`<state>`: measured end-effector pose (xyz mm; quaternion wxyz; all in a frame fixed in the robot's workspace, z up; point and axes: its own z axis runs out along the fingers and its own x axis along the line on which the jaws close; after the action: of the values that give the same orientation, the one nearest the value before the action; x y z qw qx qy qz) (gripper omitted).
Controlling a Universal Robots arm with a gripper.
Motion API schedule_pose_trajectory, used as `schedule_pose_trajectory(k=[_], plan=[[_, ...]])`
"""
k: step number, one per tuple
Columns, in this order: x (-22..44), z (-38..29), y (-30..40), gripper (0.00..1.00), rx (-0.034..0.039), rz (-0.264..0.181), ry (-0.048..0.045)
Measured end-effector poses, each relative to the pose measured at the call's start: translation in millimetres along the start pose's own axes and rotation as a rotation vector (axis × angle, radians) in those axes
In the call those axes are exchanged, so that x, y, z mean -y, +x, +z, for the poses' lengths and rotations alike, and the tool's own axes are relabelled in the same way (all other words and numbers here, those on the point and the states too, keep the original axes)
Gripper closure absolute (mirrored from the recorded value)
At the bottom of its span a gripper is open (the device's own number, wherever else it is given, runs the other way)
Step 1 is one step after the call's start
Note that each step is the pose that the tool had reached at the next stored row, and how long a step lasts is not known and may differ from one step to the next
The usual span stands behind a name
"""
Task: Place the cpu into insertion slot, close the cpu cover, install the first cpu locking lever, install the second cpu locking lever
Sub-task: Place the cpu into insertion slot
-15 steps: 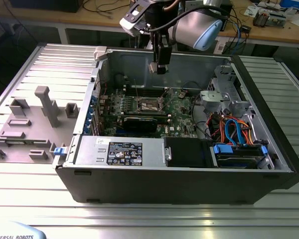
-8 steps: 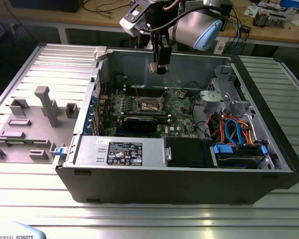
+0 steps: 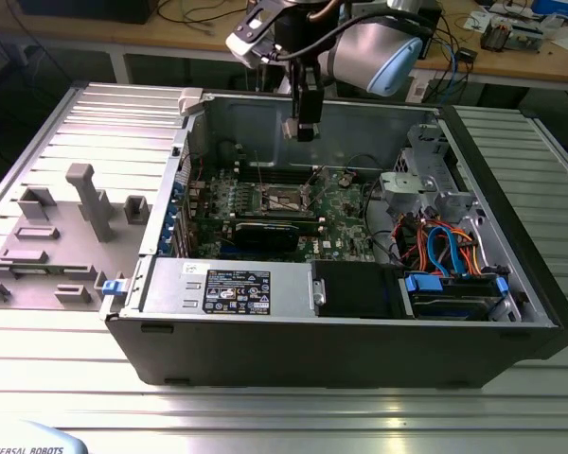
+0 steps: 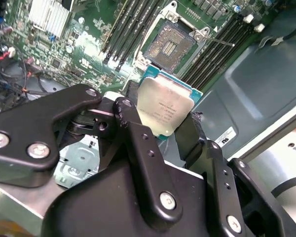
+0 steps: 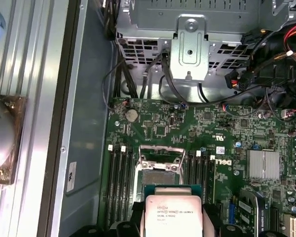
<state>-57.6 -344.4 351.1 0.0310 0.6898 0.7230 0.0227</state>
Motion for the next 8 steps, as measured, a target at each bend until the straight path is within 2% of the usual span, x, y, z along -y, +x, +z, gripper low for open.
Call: schedule_pose_trajectory(k=[8], plan=[[0.1,1.7,0.0,0.46,0.0097,0.127,0.0018]])
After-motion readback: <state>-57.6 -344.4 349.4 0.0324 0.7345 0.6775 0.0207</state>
